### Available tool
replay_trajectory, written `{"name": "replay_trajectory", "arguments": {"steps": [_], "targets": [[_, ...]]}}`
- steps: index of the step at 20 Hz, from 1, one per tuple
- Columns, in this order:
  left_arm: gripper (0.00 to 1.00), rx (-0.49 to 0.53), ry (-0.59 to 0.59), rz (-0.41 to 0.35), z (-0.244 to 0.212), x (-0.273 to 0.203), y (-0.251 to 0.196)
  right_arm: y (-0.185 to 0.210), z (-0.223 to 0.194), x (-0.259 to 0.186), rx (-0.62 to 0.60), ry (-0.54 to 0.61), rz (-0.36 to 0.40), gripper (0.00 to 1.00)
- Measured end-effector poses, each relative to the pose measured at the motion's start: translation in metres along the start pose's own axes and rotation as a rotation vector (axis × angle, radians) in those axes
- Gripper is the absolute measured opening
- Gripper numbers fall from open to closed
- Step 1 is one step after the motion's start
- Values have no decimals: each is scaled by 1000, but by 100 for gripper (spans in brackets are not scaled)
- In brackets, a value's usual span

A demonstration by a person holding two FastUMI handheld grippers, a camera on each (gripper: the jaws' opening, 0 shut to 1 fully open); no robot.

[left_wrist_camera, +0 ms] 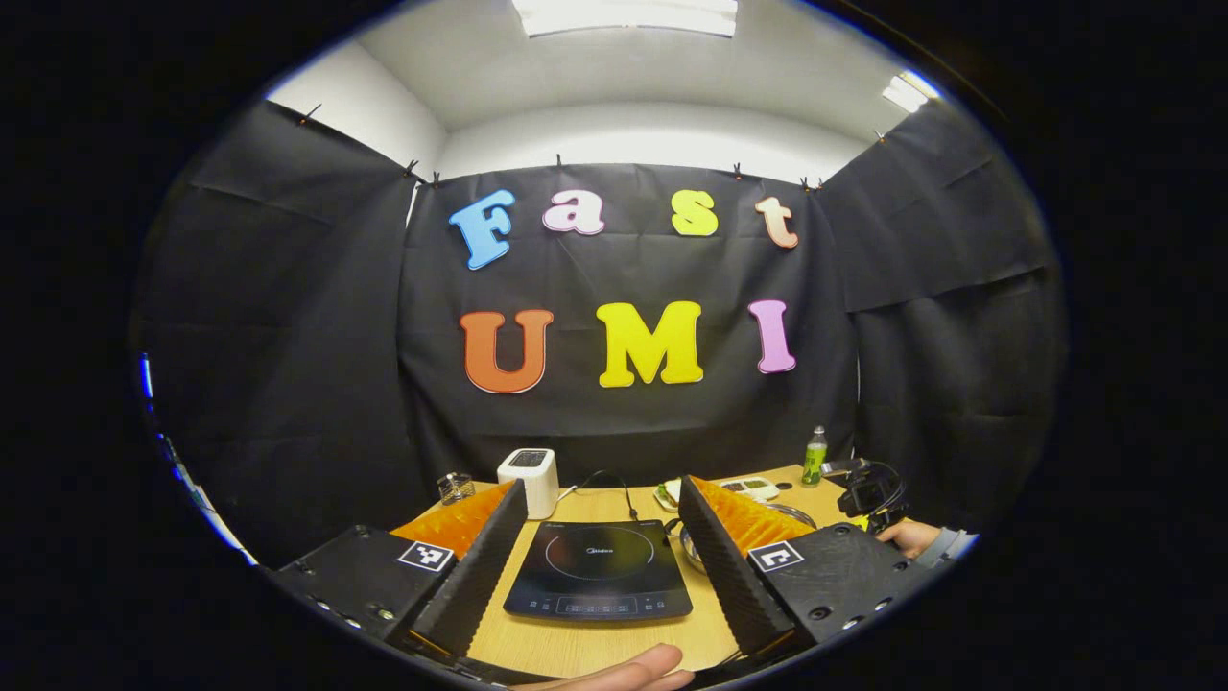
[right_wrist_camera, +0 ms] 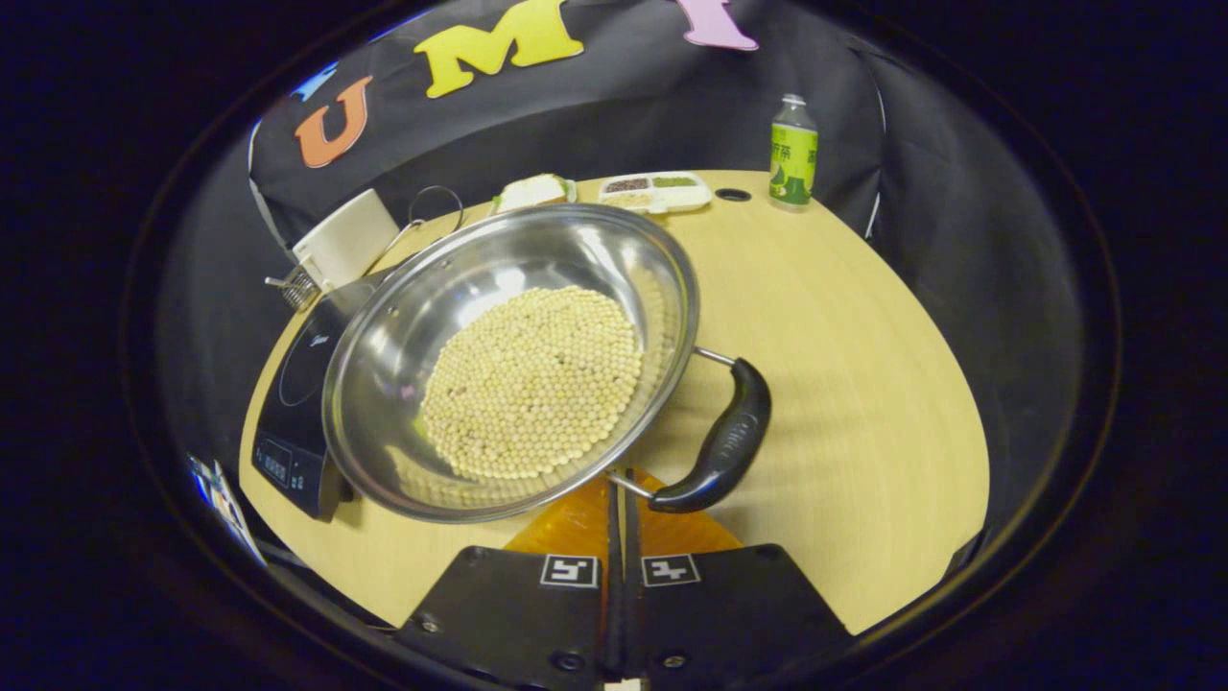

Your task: First push the handle of the pot to place it horizontally, then grasp the pot with both hands and set it on the induction cooktop.

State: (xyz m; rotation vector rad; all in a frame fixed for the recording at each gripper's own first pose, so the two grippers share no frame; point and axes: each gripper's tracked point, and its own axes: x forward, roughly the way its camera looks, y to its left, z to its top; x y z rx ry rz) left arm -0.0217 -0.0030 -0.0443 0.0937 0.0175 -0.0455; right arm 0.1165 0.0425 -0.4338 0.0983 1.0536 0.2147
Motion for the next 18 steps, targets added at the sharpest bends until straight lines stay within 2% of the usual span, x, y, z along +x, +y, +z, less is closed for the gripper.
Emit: {"name": "replay_trajectory", "arguments": {"steps": [4, 5, 6, 8, 9, 11, 12, 13, 18], "targets": [[95, -28, -18, -8, 3, 4, -7, -17, 18, 8, 37, -44, 18, 4], [95, -44, -20, -12, 2, 5, -7, -20, 21, 10, 49, -51, 19, 7], [95, -57, -19, -17, 2, 7, -8, -24, 24, 11, 56, -58, 21, 4], [95, -89, -3, -51, -3, 14, -16, -30, 32, 13, 63, -71, 23, 4], [95, -95, 2, -38, -5, 17, -13, -34, 36, 14, 61, -80, 17, 4], [95, -75, -3, -12, -8, 27, -9, -42, 46, 15, 50, -101, 6, 4], [95, -69, 4, -12, -13, 33, -12, -44, 51, 16, 50, -111, 4, 0], [95, -68, 14, -15, -19, 41, -18, -46, 56, 18, 51, -116, 7, 4], [95, -33, 32, -23, -35, 77, -36, -56, 72, 25, 11, -159, 5, 4]]}}
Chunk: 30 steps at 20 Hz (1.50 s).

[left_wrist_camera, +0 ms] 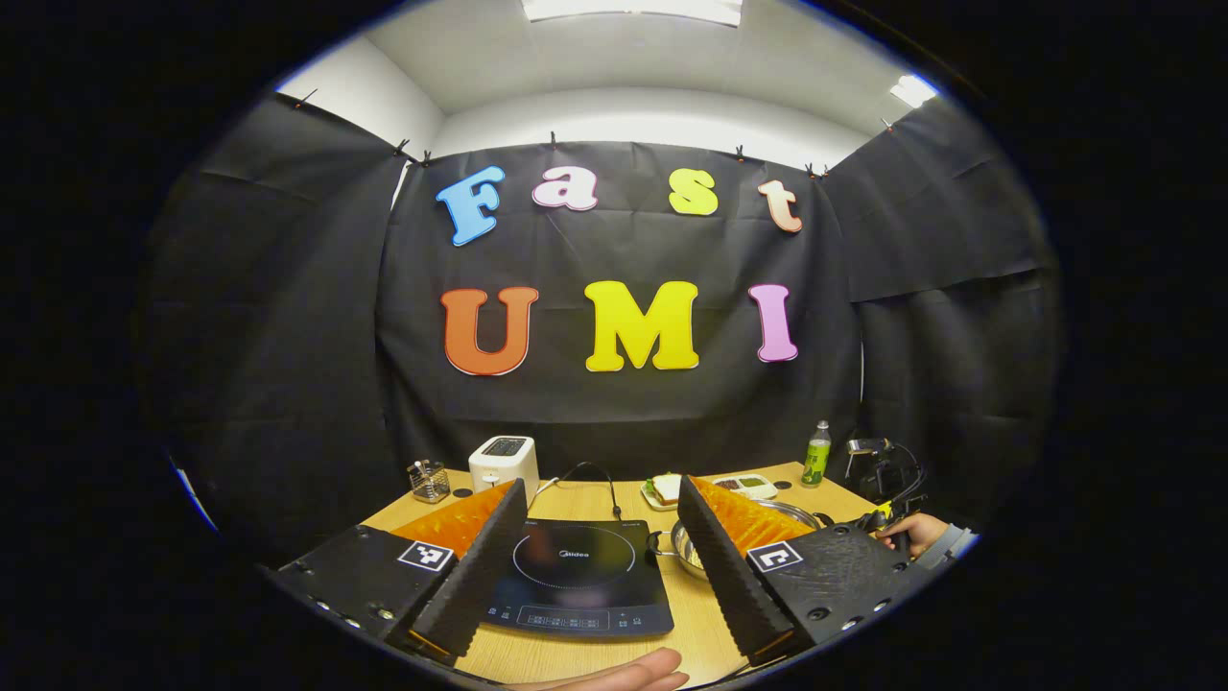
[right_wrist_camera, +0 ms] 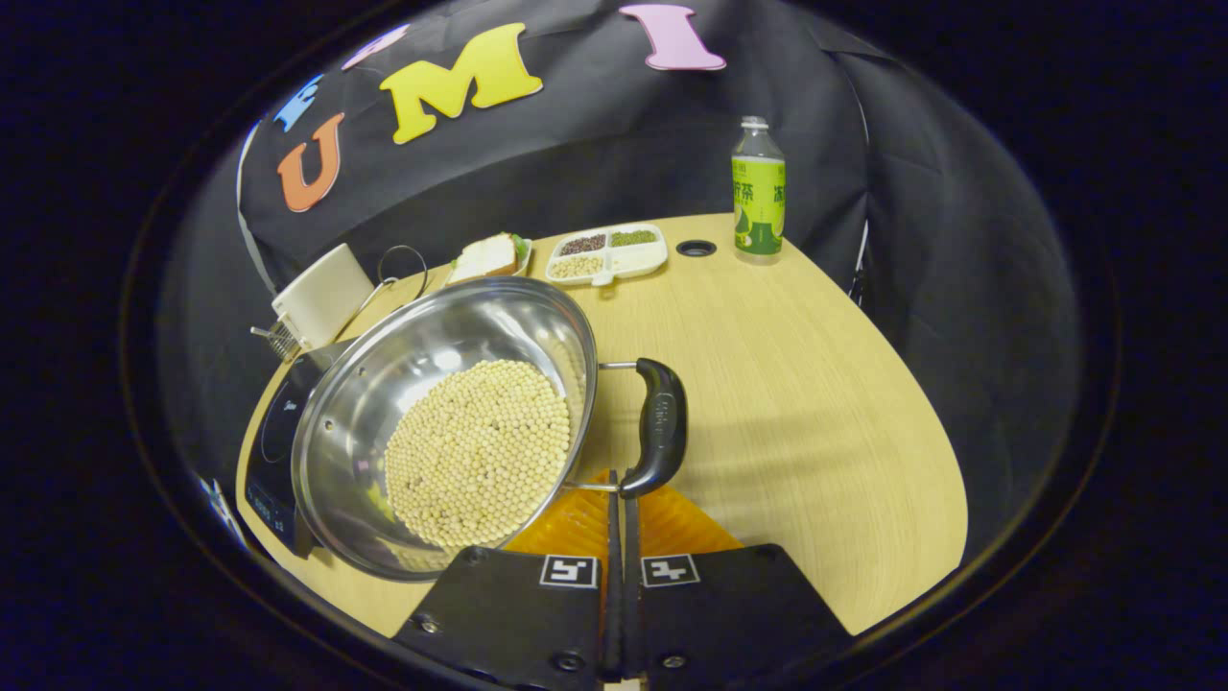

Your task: First push the handle of the pot to place it horizontally, then grasp the pot with both hands and set it on the induction cooktop.

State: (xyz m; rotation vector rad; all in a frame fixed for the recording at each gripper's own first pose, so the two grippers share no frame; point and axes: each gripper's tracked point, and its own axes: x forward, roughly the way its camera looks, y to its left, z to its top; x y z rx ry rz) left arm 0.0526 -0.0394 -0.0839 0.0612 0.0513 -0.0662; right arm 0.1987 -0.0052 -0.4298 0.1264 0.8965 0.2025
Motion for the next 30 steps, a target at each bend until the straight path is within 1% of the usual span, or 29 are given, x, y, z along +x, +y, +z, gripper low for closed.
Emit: {"name": "replay_trajectory", "arguments": {"steps": [3, 5, 6, 7, 8, 9, 10, 12, 15, 16, 17, 18, 19, 23, 27, 30], "targets": [[95, -3, 4, -52, -11, 25, -25, -1, 6, -5, -19, -26, -1, 4], [95, -15, 27, -72, -22, 43, -35, -4, 11, -7, -25, -44, -5, 4], [95, -25, 48, -81, -29, 52, -40, -8, 13, -13, -31, -53, -19, 13], [95, -36, 71, -93, -38, 62, -45, -13, 18, -17, -40, -77, -28, 19], [95, -45, 93, -105, -46, 72, -50, -14, 23, -21, -48, -102, -28, 38], [95, -52, 114, -111, -54, 83, -53, -17, 27, -29, -67, -117, -37, 46], [95, -58, 138, -113, -64, 93, -56, -18, 29, -34, -80, -125, -35, 63], [96, -61, 191, -117, -83, 113, -62, -17, 36, -45, -78, -145, -26, 77], [95, -43, 255, -126, -109, 138, -73, -16, 50, -55, -107, -173, -30, 81], [95, -41, 280, -125, -118, 147, -75, -16, 56, -56, -109, -183, -33, 88], [95, -44, 310, -122, -130, 154, -76, -13, 59, -55, -106, -183, -26, 89], [95, -45, 342, -123, -141, 161, -78, -10, 60, -53, -102, -176, -14, 95], [96, -42, 378, -115, -152, 167, -78, -8, 62, -51, -99, -168, -8, 96], [96, -54, 495, -116, -194, 194, -82, -8, 73, -38, -107, -161, -8, 96], [96, -57, 602, -106, -233, 215, -80, -10, 74, -22, -76, -137, 4, 96], [96, -46, 674, -109, -259, 224, -80, -5, 71, -8, -64, -110, 30, 96]]}}
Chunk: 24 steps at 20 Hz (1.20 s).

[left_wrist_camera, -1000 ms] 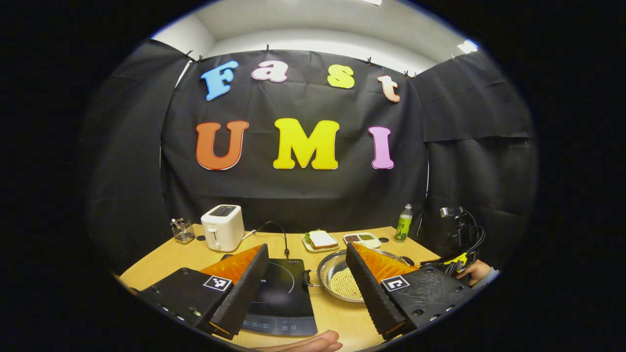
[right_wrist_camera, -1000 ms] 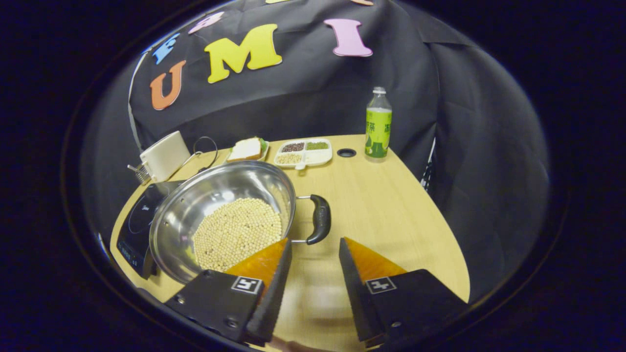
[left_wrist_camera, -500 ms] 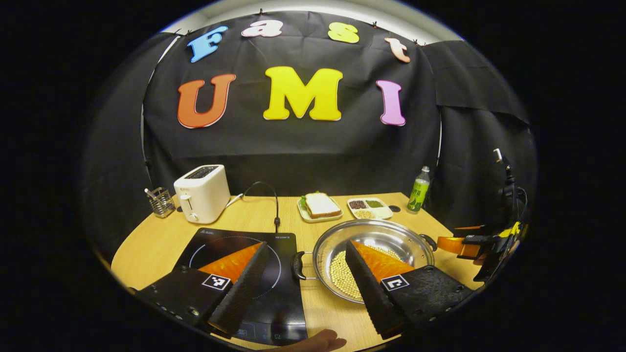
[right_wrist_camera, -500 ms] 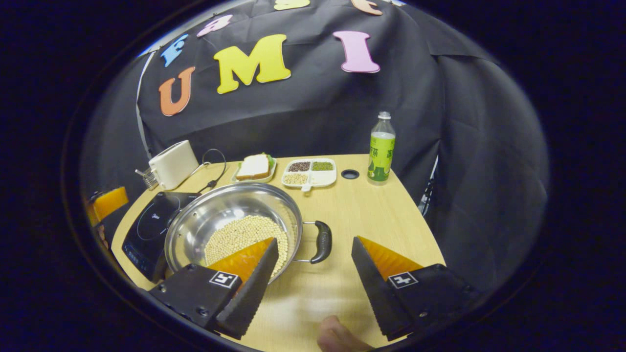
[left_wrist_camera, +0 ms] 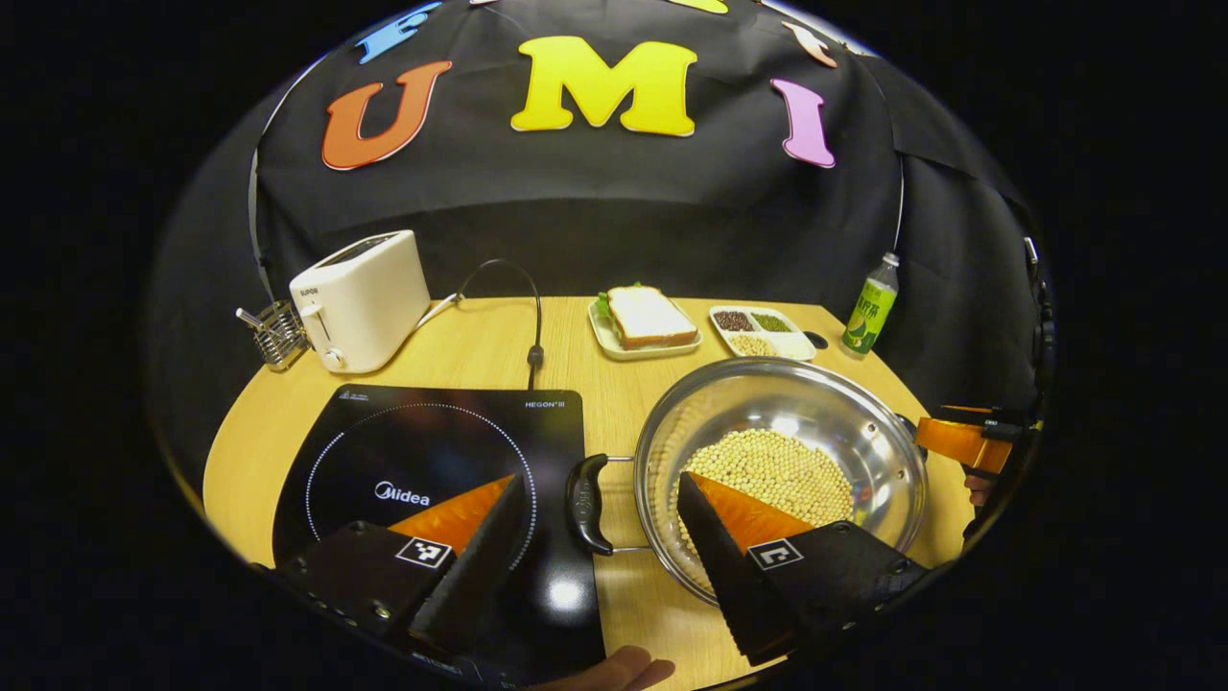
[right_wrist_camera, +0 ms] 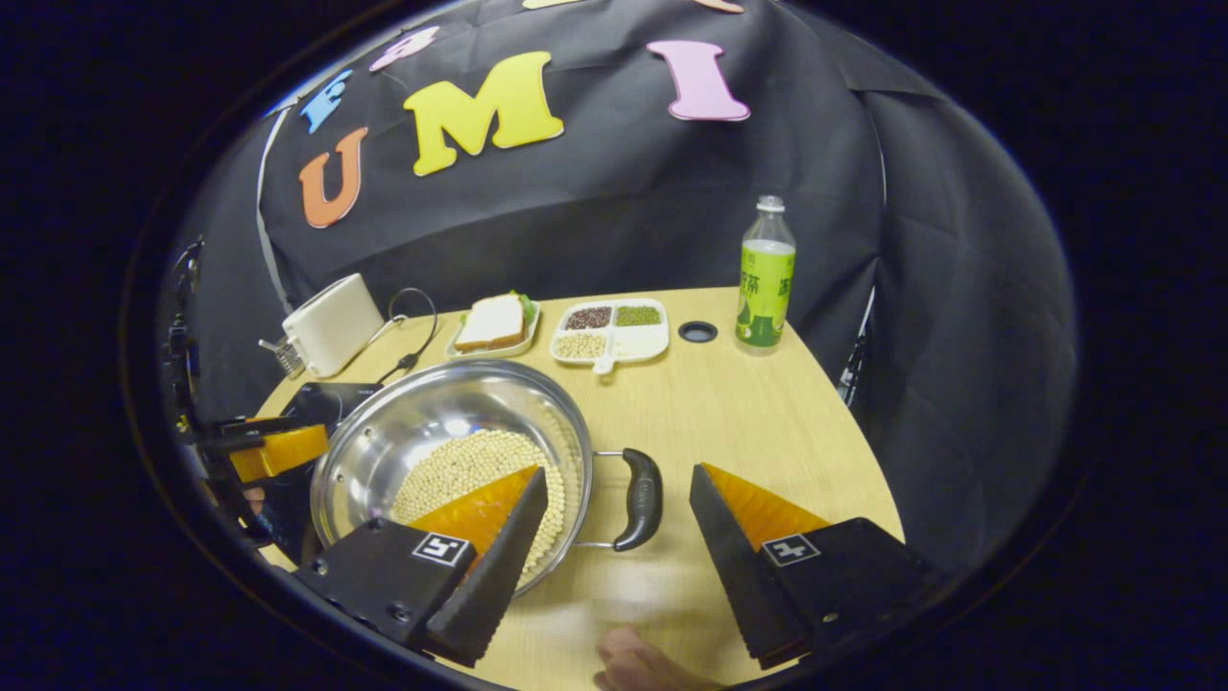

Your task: First push the handle of the pot to place it horizontally, then grasp the pot with both hands and set it on the induction cooktop.

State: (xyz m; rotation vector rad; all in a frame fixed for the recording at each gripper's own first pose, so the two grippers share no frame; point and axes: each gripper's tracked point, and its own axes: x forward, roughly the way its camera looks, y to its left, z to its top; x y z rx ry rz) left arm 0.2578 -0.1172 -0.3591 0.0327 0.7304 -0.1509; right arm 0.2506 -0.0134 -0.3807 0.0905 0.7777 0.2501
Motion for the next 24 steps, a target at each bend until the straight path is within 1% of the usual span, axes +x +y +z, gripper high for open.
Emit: {"name": "replay_trajectory", "arguments": {"steps": [3, 5, 6, 7, 8, 9, 10, 11, 12, 13, 14, 15, 16, 17, 18, 19, 20, 21, 22, 23, 24], "targets": [[96, 0, 51, 6, -12, 14, 2, 6, -6, 14, 23, 27, 24, 95], [95, -3, 68, 13, -13, 18, 2, 6, -10, 22, 31, 47, 21, 93], [87, -12, 75, 2, -13, 20, 0, 7, -10, 24, 30, 50, 20, 93], [80, -11, 81, 2, -14, 20, -2, 6, -10, 27, 30, 51, 20, 93], [64, -7, 84, 3, -15, 21, -2, 6, -12, 28, 32, 57, 19, 94], [70, 6, 81, 7, -14, 23, -2, 5, -12, 29, 38, 60, 16, 88], [70, 19, 85, 11, -14, 24, -3, 4, -13, 30, 39, 63, 10, 83], [70, 24, 87, 7, -14, 26, -3, 2, -14, 32, 39, 66, 2, 81], [58, 20, 91, 8, -12, 22, -4, -2, -17, 35, 44, 77, -15, 83], [64, 18, 99, 10, -16, 25, -3, -5, -22, 37, 60, 101, -26, 74], [64, 18, 99, 8, -16, 25, -4, -4, -24, 39, 88, 115, -18, 69], [73, 20, 101, 5, -15, 24, -4, -3, -24, 42, 110, 122, -9, 67], [53, 24, 103, -1, -16, 23, -3, -2, -26, 42, 132, 127, 7, 65], [62, 29, 102, -6, -15, 25, -3, -1, -28, 46, 149, 133, 21, 65], [61, 27, 105, -11, -15, 26, -4, -1, -30, 47, 162, 141, 35, 65], [70, 27, 109, -13, -15, 25, -4, -1, -30, 48, 178, 144, 38, 65], [59, 17, 112, -12, -14, 23, -4, -1, -29, 47, 195, 142, 33, 63], [59, 19, 114, -12, -15, 24, -5, -1, -28, 47, 212, 133, 23, 62], [59, 17, 112, -12, -15, 22, -2, 0, -29, 46, 228, 133, 17, 58], [56, 14, 118, -14, -16, 23, -5, 0, -30, 43, 231, 136, 17, 58], [56, 7, 120, -17, -16, 23, -5, 1, -31, 42, 244, 136, 17, 57]]}}
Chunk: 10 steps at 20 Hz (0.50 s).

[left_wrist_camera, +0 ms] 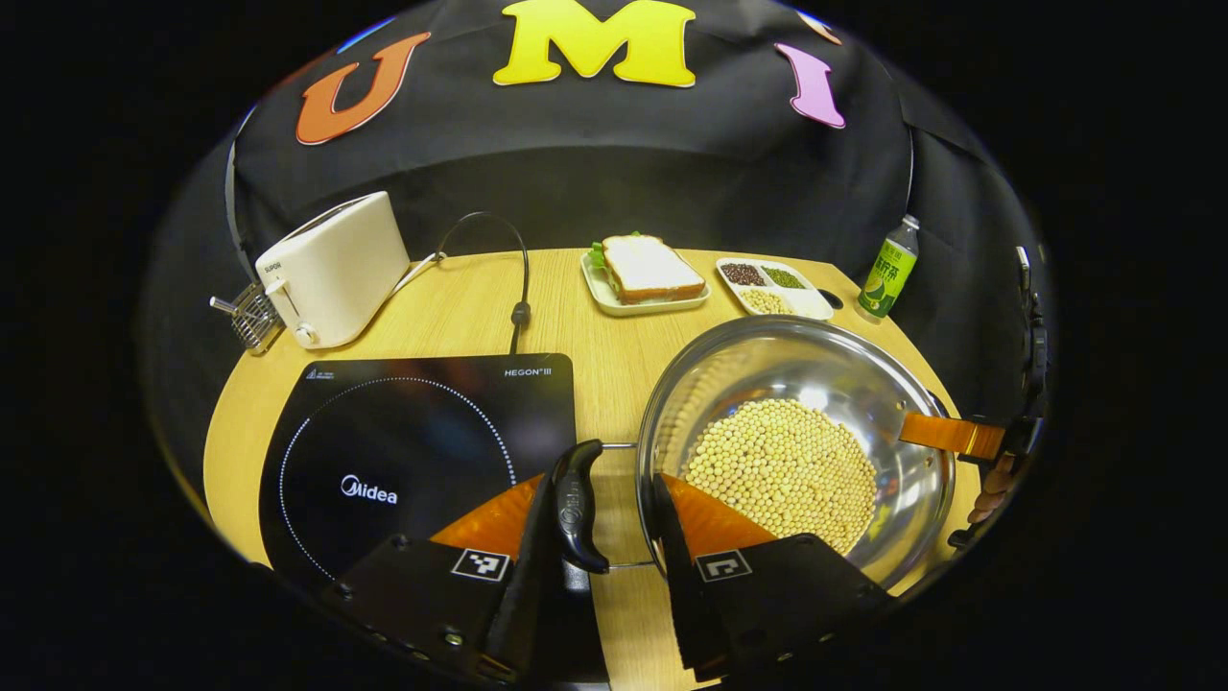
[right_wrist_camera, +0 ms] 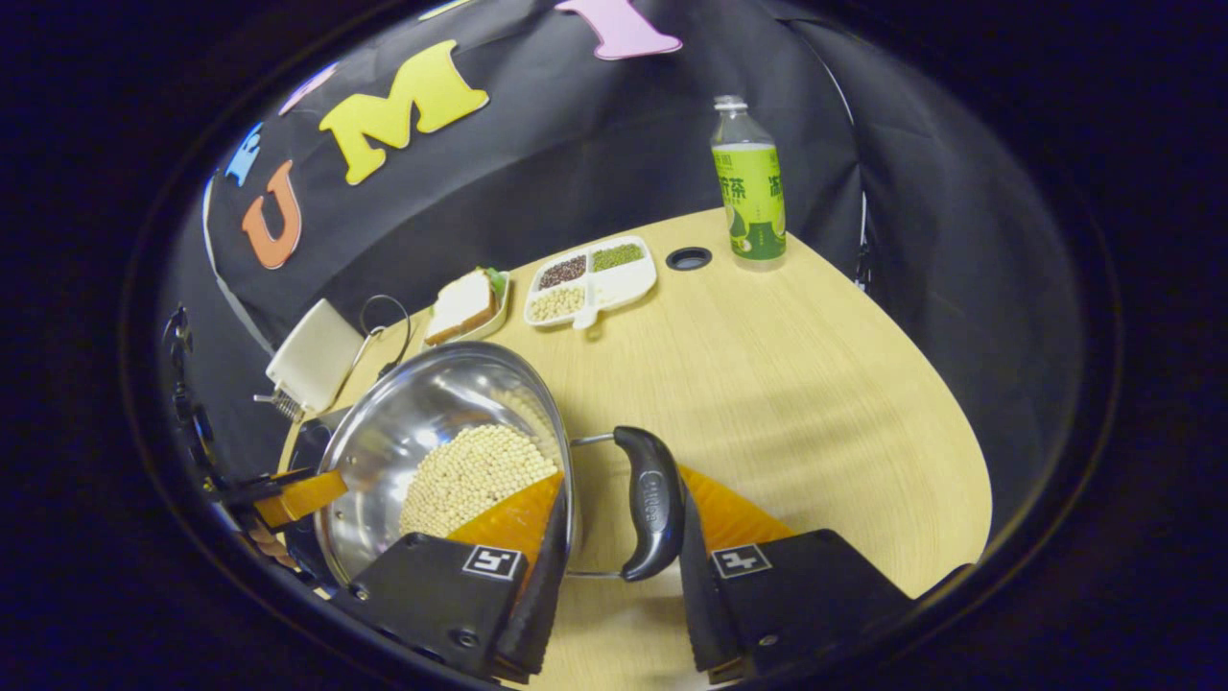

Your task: First push the handle of the pot to place it horizontally, then grasp the pot with both hands and set it on the induction cooktop.

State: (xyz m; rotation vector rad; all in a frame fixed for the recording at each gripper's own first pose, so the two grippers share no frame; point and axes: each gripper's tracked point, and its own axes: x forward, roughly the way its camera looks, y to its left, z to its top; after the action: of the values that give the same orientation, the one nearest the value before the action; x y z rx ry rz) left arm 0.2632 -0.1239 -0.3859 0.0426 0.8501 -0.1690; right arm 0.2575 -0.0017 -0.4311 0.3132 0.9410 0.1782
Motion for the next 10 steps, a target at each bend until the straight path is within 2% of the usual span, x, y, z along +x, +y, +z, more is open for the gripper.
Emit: {"name": "replay_trajectory", "arguments": {"steps": [4, 10], "targets": [[55, 26, -20, -4, 0, -13, 1, 1, 0, -19, 4, -21, -4, 56], [55, -5, -108, -34, 23, -66, 2, 27, 20, -79, -68, -99, -26, 57]]}}
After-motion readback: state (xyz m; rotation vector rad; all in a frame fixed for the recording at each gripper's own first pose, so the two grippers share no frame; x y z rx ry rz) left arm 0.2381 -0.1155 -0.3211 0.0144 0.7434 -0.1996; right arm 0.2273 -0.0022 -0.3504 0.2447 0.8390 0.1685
